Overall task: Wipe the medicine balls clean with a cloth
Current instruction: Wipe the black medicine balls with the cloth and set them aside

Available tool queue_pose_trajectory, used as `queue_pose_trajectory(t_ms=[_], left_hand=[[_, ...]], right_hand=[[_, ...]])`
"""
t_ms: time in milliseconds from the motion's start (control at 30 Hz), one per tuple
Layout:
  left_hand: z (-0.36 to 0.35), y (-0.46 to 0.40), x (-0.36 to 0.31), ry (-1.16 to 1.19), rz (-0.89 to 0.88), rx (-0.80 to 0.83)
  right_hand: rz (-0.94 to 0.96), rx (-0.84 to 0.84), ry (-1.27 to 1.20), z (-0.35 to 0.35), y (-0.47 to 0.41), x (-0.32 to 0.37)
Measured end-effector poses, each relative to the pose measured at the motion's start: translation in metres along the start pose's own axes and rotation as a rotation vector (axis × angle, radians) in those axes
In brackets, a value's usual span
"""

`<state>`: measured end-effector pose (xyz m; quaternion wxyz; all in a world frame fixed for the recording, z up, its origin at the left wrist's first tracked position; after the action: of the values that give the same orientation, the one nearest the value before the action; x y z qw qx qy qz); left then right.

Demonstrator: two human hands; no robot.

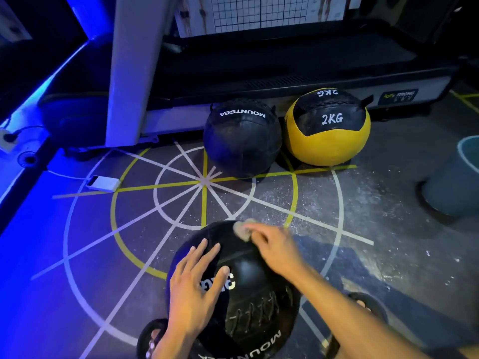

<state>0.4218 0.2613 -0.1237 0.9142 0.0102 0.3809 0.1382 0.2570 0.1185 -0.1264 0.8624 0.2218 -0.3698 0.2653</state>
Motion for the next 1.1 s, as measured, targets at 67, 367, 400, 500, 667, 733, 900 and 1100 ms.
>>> queue_pose_trajectory(t_ms=[67, 367, 400, 500, 667, 733, 900, 1100], left_hand=[[-0.001, 0.002, -0.004, -0.007, -0.006, -0.004], [-0.007, 0.006, -0.012, -0.074, -0.012, 0.015], [-0.006, 0.008, -0.012, -0.067, -0.014, 0.016], [-0.007, 0.009, -0.017, -0.077, -0.03, 0.008], [-0.012, 0.008, -0.019, -0.105, -0.022, 0.031], [-0.011, 0.009, -0.02, -0.102, -0.026, 0.039], [-0.014, 0.008, -0.02, -0.102, -0.03, 0.03], [-0.016, 0.007, -0.024, -0.106, -0.052, 0.055]], right_hand=[[-0.224, -0.034, -0.008, 0.019, -0.023, -0.041], [0.064, 0.274, 0.219, -0.005, -0.042, 0.041], [-0.04, 0.257, 0.222, 0.007, -0.053, 0.02], [-0.111, 0.218, 0.196, 0.014, -0.063, 0.007], [0.143, 0.409, 0.223, -0.032, -0.062, 0.063], [-0.007, 0.35, 0.274, -0.015, -0.079, 0.039], [0.074, 0.389, 0.231, -0.021, -0.071, 0.049], [-0.297, 0.288, 0.291, 0.013, -0.079, -0.027]])
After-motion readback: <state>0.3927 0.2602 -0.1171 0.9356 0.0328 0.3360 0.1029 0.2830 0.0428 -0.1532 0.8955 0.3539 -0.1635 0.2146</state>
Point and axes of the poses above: each hand's wrist, its own y-axis away from the middle knuckle, its own z-axis out of the back of the hand, x = y × z, the point moved 8 cm from there along -y, towards the middle knuckle, and after that the axes turned 13 degrees about x, right-handed, at the moved point
